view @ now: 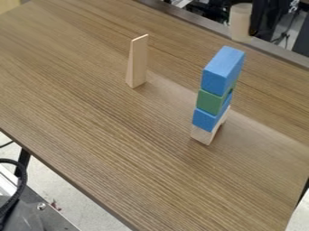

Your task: Put the cylinder on top of the tower

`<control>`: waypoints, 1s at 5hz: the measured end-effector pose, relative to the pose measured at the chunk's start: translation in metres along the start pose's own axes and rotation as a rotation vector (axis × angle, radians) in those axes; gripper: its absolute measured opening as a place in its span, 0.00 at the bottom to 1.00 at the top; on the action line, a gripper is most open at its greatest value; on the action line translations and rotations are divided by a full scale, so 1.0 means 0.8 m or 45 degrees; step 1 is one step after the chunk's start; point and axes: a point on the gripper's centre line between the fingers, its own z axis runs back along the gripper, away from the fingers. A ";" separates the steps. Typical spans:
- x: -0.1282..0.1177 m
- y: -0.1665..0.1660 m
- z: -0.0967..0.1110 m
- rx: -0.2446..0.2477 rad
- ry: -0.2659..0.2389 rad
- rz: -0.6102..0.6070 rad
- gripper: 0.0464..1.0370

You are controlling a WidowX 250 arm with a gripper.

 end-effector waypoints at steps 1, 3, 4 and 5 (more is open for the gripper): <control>-0.002 0.000 -0.012 -0.011 0.038 -0.028 0.51; -0.012 0.000 -0.027 -0.013 0.097 -0.017 0.51; -0.020 0.000 -0.034 -0.015 0.133 -0.010 0.51; -0.024 -0.001 -0.038 -0.021 0.149 -0.008 0.51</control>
